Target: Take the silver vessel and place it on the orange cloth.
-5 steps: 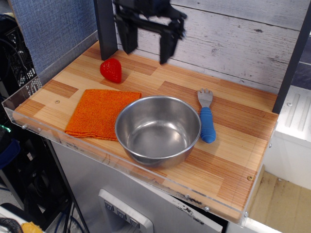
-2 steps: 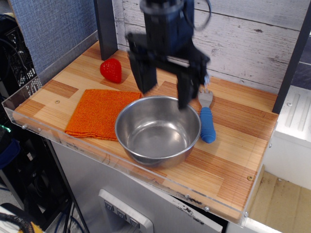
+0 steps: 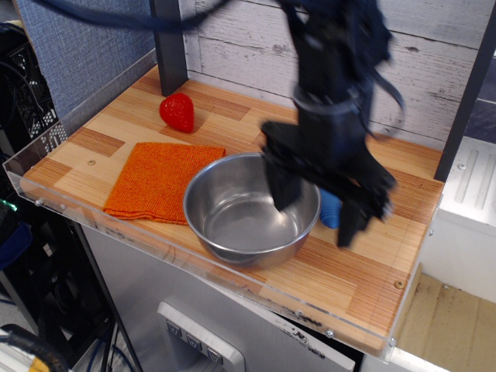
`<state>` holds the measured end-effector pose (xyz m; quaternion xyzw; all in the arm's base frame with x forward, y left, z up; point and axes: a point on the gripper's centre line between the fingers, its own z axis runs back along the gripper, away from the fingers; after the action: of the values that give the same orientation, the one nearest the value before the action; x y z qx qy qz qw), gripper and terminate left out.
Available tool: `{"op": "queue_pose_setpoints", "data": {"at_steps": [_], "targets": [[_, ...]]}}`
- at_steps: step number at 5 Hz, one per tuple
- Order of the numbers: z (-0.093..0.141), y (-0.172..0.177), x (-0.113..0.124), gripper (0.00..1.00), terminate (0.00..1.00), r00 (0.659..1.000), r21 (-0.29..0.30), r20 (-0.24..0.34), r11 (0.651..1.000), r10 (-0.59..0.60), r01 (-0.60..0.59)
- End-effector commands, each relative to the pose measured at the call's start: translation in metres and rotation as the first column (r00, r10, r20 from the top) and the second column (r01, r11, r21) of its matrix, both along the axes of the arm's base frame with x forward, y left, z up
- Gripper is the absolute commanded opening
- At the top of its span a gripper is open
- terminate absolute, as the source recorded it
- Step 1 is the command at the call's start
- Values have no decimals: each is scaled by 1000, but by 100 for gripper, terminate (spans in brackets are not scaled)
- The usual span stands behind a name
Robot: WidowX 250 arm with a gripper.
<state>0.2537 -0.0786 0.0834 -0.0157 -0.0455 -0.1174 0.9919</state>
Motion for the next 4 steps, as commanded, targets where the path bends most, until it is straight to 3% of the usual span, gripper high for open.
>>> {"op": "queue_pose_setpoints", "data": {"at_steps": [1,3,4], "targets": [[-29,-6,7,100,0,999,35,-47,999,-15,16],[-49,-2,9,100,0,995,76,-102,997,-9,17],[-51,0,9,0,0,996,59,-85,998,13,-8]]}}
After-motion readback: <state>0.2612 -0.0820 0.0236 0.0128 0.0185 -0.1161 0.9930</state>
